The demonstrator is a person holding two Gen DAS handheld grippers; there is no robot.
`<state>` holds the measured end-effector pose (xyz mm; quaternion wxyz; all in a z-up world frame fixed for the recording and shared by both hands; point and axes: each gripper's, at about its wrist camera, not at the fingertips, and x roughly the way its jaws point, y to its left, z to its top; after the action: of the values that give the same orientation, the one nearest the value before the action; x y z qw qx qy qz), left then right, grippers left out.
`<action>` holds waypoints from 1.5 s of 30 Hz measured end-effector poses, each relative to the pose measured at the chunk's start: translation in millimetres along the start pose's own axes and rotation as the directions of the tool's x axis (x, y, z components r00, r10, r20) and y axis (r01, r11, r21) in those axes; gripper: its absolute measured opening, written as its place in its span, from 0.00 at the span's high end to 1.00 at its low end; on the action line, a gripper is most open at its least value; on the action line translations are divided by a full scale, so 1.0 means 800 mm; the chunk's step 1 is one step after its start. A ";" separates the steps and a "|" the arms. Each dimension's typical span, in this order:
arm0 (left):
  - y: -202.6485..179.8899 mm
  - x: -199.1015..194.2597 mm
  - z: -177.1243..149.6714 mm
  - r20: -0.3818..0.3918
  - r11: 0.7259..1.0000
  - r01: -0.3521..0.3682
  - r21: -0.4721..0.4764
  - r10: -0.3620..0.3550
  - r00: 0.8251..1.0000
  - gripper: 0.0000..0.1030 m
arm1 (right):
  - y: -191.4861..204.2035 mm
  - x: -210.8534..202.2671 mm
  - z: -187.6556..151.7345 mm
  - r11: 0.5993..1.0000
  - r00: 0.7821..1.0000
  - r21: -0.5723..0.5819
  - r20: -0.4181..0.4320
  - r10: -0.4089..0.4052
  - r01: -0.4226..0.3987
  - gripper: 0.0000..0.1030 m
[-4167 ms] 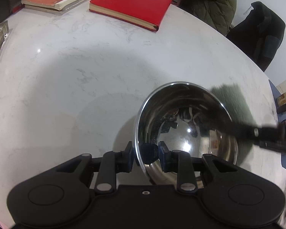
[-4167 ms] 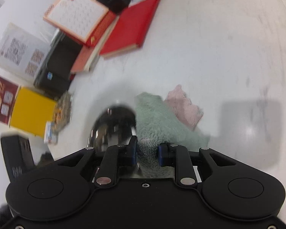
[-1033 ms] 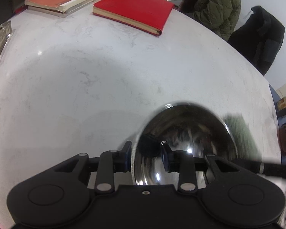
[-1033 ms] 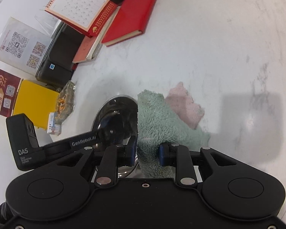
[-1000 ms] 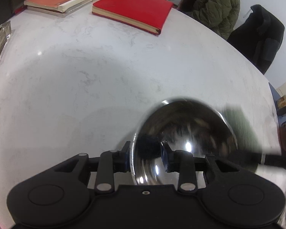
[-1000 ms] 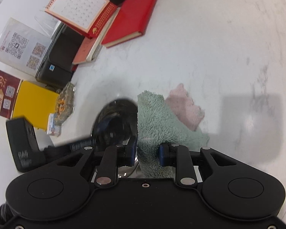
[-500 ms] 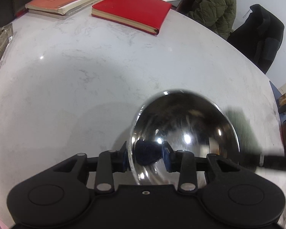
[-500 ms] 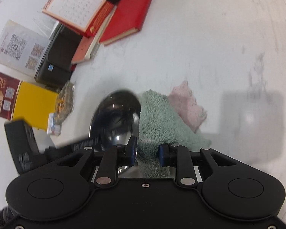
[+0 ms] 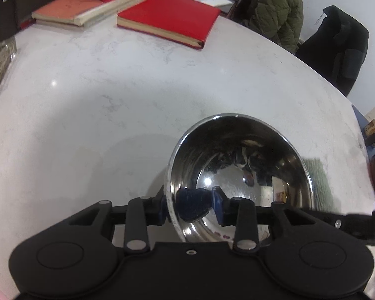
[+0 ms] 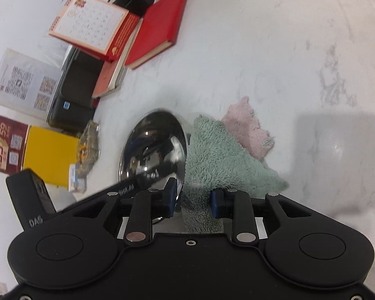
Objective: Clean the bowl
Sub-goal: 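Wipe the cloth around the bowl's outer wall with the right gripper, then pull the right gripper with the green cloth back from the bowl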
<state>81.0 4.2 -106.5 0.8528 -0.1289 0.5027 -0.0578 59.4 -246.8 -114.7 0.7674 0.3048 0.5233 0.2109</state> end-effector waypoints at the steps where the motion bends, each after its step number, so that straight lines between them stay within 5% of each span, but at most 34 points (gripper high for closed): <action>1: 0.002 -0.005 0.002 0.010 1.000 0.002 0.001 -0.002 1.000 0.68 | 0.000 -0.003 0.001 1.000 1.000 0.000 0.011 0.000 0.000 0.74; 7: 0.010 -0.022 0.022 0.022 0.999 -0.014 0.029 0.014 1.000 0.67 | 0.002 -0.033 0.005 0.999 0.991 -0.017 0.123 -0.049 0.051 0.71; 14: 0.013 -0.024 0.035 0.025 1.000 0.026 0.018 -0.026 0.999 0.66 | 0.050 -0.081 -0.013 0.976 0.965 -0.163 0.240 -0.103 0.145 0.63; 18: 0.009 -0.019 0.038 0.025 0.999 0.046 0.024 -0.047 0.999 0.66 | 0.071 -0.082 -0.031 0.983 0.984 -0.171 0.175 -0.036 0.066 0.54; 23: 0.004 -0.014 0.040 0.025 0.997 0.066 0.033 -0.067 0.997 0.66 | 0.054 -0.052 -0.045 1.000 0.998 -0.010 0.065 -0.011 0.012 0.52; 32: 0.005 -0.008 0.045 0.024 0.995 0.081 0.054 -0.082 0.996 0.67 | 0.016 -0.016 -0.051 0.966 0.999 0.256 0.024 0.037 -0.041 0.51; 40: 0.007 -0.006 0.044 0.026 0.993 0.092 0.072 -0.094 0.995 0.69 | 0.016 -0.001 -0.047 0.966 0.998 0.258 0.053 0.018 -0.031 0.51; 45: 0.012 -0.007 0.043 0.030 0.995 0.080 0.061 -0.082 0.996 0.80 | 0.024 0.008 -0.043 0.978 0.999 0.208 0.051 0.000 -0.011 0.53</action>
<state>108.1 20.5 -88.9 0.8612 -0.1245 0.4813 -0.1055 29.7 -220.5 -115.3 0.7436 0.3903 0.5219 0.1493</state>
